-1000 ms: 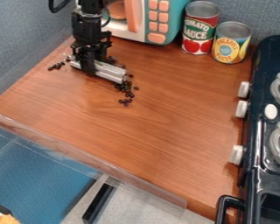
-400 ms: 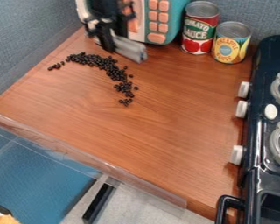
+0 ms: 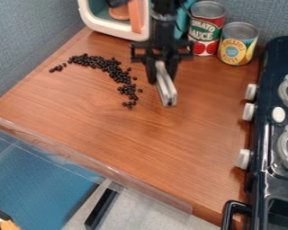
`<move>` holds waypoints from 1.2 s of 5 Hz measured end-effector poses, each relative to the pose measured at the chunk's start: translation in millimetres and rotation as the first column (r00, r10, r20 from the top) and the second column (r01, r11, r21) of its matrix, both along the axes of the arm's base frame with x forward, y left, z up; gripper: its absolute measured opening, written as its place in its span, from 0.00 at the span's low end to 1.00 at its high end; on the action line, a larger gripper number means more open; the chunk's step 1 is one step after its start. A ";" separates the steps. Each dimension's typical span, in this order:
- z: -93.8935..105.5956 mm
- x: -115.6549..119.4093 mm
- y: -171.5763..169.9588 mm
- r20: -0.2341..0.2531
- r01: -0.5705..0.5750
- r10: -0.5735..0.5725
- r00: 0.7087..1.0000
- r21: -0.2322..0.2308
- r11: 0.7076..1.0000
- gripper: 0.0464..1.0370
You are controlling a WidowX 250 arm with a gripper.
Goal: Sweep into pile
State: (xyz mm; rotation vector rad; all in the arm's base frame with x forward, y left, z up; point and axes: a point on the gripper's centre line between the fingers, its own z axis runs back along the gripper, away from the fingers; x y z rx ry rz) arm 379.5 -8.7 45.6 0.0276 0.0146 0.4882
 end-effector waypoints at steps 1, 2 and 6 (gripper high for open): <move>0.4 -8.3 -4.7 0.049 0.240 -0.241 0.969 0.028 0.970 0.35; -11.5 -10.4 -17.8 0.061 0.488 -0.493 0.868 0.074 0.870 0.35; -36.5 -9.3 6.5 0.148 0.894 -0.888 0.435 0.051 0.446 0.35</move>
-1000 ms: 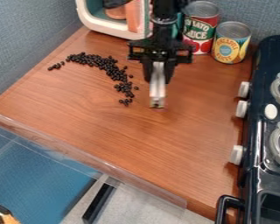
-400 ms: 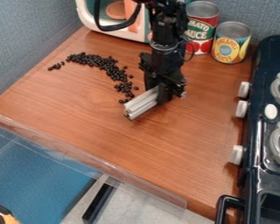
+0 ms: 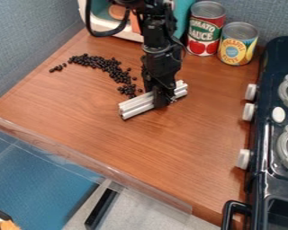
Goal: Sweep into pile
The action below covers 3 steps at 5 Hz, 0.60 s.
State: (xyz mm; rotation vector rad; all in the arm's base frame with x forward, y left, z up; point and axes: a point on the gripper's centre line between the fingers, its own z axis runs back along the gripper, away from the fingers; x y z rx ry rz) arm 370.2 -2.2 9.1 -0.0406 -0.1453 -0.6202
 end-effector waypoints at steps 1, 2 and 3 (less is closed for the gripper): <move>-1.9 -5.0 1.3 0.033 -0.075 0.075 0.997 -0.015 0.997 0.35; -2.4 -4.4 9.7 0.035 -0.118 0.118 0.992 -0.012 0.993 0.35; -1.6 4.9 24.3 0.040 -0.160 0.160 0.986 0.009 0.987 0.35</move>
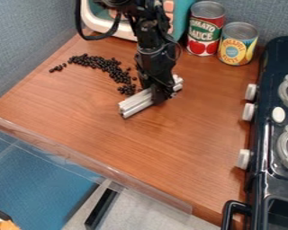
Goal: Sweep into pile
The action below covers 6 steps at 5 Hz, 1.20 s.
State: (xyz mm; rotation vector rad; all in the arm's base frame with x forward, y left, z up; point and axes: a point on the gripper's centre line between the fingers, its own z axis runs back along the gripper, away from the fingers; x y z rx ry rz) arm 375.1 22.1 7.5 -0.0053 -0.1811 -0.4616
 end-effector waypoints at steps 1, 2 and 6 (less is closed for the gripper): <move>0.0 11.9 28.1 -0.013 -0.074 0.074 0.997 0.013 0.997 0.35; -0.4 21.0 45.2 -0.030 -0.127 0.127 0.991 0.018 0.992 0.35; 2.9 20.8 111.4 -0.035 -0.548 0.548 0.836 0.007 0.836 0.35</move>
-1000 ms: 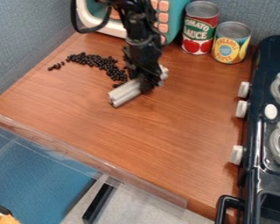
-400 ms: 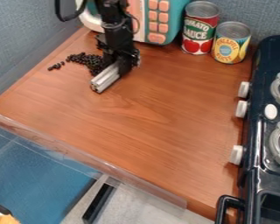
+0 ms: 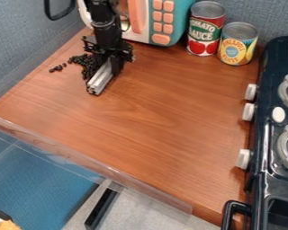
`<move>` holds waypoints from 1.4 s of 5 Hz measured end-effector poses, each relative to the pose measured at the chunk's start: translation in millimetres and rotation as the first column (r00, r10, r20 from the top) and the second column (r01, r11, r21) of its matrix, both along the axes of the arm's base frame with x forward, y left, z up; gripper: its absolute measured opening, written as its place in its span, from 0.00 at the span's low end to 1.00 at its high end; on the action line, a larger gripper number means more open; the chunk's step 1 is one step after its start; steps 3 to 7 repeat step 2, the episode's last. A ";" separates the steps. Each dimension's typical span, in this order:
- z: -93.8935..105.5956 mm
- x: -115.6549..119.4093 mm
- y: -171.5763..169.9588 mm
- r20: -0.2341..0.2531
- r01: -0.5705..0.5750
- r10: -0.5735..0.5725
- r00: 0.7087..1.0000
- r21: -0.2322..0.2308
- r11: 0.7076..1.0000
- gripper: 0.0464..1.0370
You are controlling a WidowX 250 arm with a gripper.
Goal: Sweep into pile
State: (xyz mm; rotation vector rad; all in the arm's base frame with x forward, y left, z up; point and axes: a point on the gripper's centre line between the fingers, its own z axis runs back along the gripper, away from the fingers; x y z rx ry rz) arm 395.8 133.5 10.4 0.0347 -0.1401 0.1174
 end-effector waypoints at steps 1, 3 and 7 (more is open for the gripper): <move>0.4 -1.1 5.7 -0.018 -0.035 0.035 0.999 -0.009 0.999 0.35; 1.4 1.9 15.3 -0.021 -0.068 0.068 0.997 -0.010 0.998 0.35; 1.4 1.9 15.3 -0.021 -0.068 0.068 0.997 -0.010 0.998 0.35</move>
